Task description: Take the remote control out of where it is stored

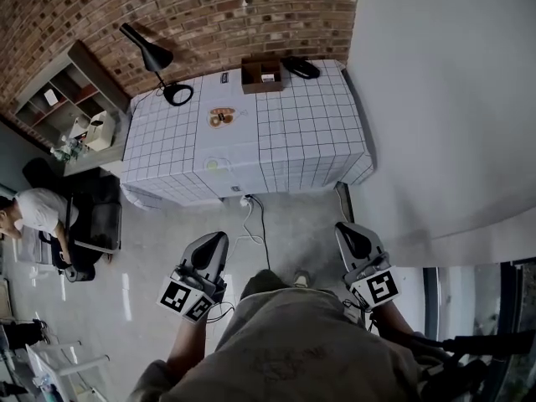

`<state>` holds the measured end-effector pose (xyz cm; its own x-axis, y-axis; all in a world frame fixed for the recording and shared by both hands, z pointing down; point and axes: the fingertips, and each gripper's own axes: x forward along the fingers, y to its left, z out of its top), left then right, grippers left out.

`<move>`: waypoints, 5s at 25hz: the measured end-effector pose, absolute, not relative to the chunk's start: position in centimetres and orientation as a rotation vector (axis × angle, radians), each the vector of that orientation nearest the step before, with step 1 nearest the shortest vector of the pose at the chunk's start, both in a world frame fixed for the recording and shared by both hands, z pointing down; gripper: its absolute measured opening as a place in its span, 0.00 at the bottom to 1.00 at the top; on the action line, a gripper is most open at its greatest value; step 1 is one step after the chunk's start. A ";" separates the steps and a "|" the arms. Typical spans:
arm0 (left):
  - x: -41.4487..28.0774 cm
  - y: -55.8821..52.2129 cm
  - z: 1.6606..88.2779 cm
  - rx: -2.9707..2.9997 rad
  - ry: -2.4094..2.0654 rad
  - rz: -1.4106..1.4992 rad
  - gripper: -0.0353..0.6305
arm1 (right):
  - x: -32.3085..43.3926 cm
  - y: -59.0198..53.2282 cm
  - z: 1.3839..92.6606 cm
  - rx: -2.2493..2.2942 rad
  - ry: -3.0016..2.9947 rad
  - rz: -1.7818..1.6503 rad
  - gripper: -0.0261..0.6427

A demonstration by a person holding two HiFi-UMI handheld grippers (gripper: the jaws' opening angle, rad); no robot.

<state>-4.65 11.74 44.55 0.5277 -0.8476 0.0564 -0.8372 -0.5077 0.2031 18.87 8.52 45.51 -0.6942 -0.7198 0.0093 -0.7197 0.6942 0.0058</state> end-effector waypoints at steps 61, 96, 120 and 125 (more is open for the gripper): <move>-17.2 -28.6 46.3 2.758 -1.063 -0.120 0.06 | 2.7 -28.2 49.1 1.389 -2.621 0.034 0.06; -17.1 -31.9 43.6 2.755 -1.074 -0.202 0.06 | -0.7 -35.5 46.2 1.305 -2.714 -0.086 0.06; -14.8 -32.4 42.5 2.749 -1.254 -0.139 0.06 | 4.0 -35.0 45.1 1.286 -2.780 -0.039 0.06; -14.7 -32.1 42.3 2.751 -1.266 -0.139 0.06 | 3.5 -34.7 44.9 1.222 -2.820 -0.035 0.06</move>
<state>-14.66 -32.10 42.33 0.6483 -0.7605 -0.0370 -0.7504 -0.6464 0.1379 3.51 -34.75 44.90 -0.6819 -0.7295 0.0529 -0.7279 0.6840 0.0479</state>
